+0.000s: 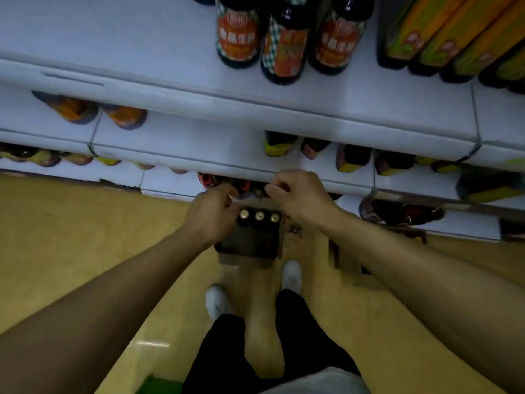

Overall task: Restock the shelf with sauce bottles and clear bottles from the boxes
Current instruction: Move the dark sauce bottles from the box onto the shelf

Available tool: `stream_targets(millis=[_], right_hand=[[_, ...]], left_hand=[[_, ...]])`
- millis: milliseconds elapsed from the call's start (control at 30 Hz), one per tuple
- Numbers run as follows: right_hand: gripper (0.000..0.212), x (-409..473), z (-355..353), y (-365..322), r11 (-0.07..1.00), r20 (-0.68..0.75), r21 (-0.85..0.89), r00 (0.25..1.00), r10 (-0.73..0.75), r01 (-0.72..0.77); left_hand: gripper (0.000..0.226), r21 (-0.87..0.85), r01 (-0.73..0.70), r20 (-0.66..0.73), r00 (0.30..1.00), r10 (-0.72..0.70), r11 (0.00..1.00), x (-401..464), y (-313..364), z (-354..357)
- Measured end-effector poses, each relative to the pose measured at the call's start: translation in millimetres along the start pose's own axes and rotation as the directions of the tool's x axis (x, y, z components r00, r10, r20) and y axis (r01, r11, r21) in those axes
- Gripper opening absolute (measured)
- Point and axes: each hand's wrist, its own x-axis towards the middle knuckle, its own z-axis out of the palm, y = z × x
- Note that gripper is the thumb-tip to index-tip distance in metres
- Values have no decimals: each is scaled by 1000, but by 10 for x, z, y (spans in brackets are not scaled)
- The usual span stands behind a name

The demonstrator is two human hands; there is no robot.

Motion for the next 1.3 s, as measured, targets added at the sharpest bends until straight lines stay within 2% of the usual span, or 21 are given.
stream_targets(millis=[300, 433, 567, 667, 800, 900, 967, 1133, 1233, 1300], right_hand=[[24, 228, 667, 976, 990, 91, 46, 987, 132, -137], [25, 342, 1091, 1508, 979, 123, 6, 972, 202, -204], [24, 496, 1486, 2009, 978, 173, -52, 963, 208, -202], [21, 654, 1770, 2362, 979, 172, -105, 966, 192, -176], [15, 919, 2141, 2790, 964, 204, -239, 965, 165, -114], [28, 1131, 2363, 3052, 927, 237, -375, 966, 107, -10], [30, 1267, 2514, 3209, 895, 257, -440, 965, 57, 64], [32, 1503, 2896, 3535, 744, 321, -612, 944, -76, 268], [36, 1625, 3043, 3690, 642, 333, -699, 938, -97, 315], [39, 1711, 3106, 3740, 628, 313, -721, 946, -80, 292]], left_hand=[[25, 22, 129, 97, 987, -130, 991, 394, -418, 945], [11, 29, 142, 140, 980, -144, 989, 497, -655, 1420], [24, 11, 169, 115, 979, -169, 986, 618, -879, 1861], [34, 9, 189, 109, 976, -189, 982, 766, -1060, 2210], [24, -28, 171, 112, 980, -167, 985, 1041, -1294, 2666], [16, -32, 144, 154, 978, -138, 989, 1247, -1477, 2971], [17, -5, 136, 171, 976, -133, 991, 1378, -1602, 3157], [32, 25, 150, 216, 965, -152, 988, 1606, -1848, 3470], [36, 48, 147, 230, 961, -155, 988, 1713, -1942, 3593], [34, 45, 161, 228, 959, -167, 986, 1787, -1998, 3658]])
